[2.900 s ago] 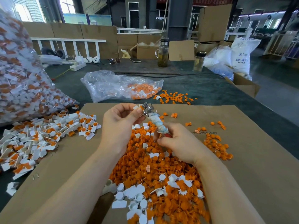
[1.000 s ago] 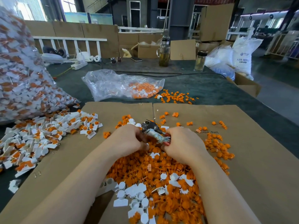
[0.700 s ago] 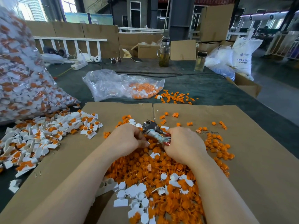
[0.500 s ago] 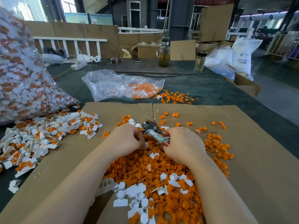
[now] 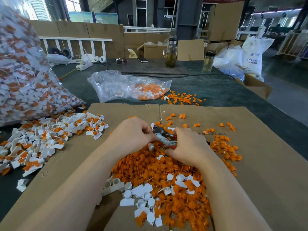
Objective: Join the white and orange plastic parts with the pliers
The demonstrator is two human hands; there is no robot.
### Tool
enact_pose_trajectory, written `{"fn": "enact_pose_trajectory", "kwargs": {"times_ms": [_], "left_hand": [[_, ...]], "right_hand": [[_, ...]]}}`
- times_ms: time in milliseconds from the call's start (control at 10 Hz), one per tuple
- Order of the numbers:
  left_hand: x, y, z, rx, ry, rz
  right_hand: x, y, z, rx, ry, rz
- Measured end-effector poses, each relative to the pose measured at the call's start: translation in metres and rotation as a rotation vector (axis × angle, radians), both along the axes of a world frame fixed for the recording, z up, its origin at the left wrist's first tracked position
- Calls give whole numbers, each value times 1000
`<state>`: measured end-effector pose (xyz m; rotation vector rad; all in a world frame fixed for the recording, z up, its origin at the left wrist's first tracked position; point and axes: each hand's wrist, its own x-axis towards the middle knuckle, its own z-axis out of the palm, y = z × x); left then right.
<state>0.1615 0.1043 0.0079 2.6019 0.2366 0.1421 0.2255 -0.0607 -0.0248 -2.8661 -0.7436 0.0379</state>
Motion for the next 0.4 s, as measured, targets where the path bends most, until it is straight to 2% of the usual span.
{"fn": "enact_pose_trajectory", "kwargs": {"times_ms": [200, 400], "left_hand": [[-16, -21, 19, 11, -55, -55], [-64, -58, 22, 14, -59, -192]], "right_hand": [[-2, 0, 4, 53, 82, -24], [-3, -6, 22, 176, 48, -41]]}}
